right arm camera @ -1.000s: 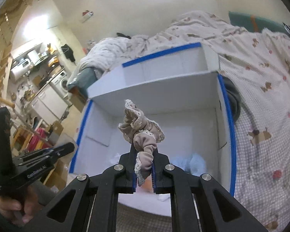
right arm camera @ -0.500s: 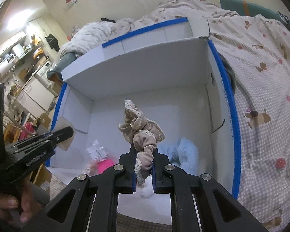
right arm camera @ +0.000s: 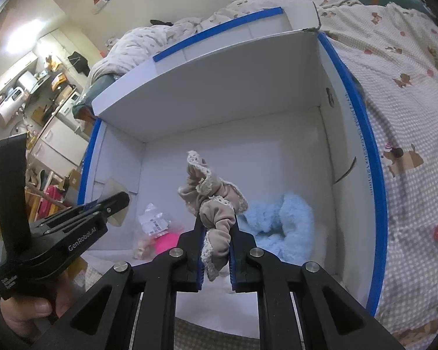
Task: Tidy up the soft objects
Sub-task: 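Carry the tan piece and lace scrunchie up and into the box, then open both grippers to drop the tan piece and scrunchie in the box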
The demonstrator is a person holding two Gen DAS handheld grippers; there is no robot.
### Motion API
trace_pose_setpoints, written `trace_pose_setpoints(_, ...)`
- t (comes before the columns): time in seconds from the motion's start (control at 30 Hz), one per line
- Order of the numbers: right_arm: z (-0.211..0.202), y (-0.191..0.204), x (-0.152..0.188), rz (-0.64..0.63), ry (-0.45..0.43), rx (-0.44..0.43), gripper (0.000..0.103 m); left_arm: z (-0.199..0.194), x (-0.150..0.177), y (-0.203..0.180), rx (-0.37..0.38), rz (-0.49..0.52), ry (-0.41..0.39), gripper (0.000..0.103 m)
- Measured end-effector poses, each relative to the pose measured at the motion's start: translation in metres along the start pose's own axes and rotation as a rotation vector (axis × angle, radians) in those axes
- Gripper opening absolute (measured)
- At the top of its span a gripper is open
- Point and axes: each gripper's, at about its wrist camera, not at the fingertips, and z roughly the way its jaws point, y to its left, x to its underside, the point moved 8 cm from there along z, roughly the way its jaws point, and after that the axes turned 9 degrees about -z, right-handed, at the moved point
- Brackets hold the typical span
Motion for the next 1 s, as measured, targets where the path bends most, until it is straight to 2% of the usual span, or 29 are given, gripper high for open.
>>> trace_pose_setpoints(0.3,0.005,-0.004,0.000,0.045,0.006,-0.031,0.014,-0.002,0.000,0.001,0.004,0.008,0.001,0.008)
trace_pose_setpoints(0.43,0.007,-0.007,0.001,0.064,0.015,-0.033,0.019,-0.004,0.002,-0.002,0.004,0.025,0.000,0.017)
trace_pose_setpoints(0.5,0.009,-0.009,0.003,0.083,0.025,-0.042,0.026,-0.004,0.002,-0.003,-0.004,0.035,-0.002,0.022)
trace_pose_setpoints(0.6,0.008,-0.012,0.001,0.110,0.009,-0.053,0.037,-0.005,0.002,-0.003,-0.016,0.037,-0.003,0.035)
trace_pose_setpoints(0.67,0.003,-0.013,-0.002,0.120,-0.021,-0.045,0.064,-0.006,0.000,-0.001,-0.014,0.021,-0.007,0.043)
trace_pose_setpoints(0.73,-0.002,-0.014,-0.006,0.134,-0.051,-0.050,0.067,-0.008,-0.002,0.002,-0.014,0.004,-0.012,0.052)
trace_pose_setpoints(0.8,-0.003,-0.013,-0.007,0.139,-0.056,-0.060,0.069,-0.010,-0.004,0.004,-0.003,-0.015,-0.019,0.053)
trace_pose_setpoints(0.87,-0.004,-0.011,-0.007,0.136,-0.066,-0.065,0.080,-0.013,-0.005,0.005,0.014,-0.022,-0.023,0.053)
trace_pose_setpoints(0.9,-0.004,-0.008,-0.008,0.124,-0.063,-0.063,0.082,-0.014,-0.006,0.005,0.014,-0.022,-0.032,0.054)
trace_pose_setpoints(1.0,-0.005,0.001,-0.011,0.065,-0.078,-0.038,0.097,-0.020,-0.008,0.005,0.020,-0.015,-0.056,0.054)
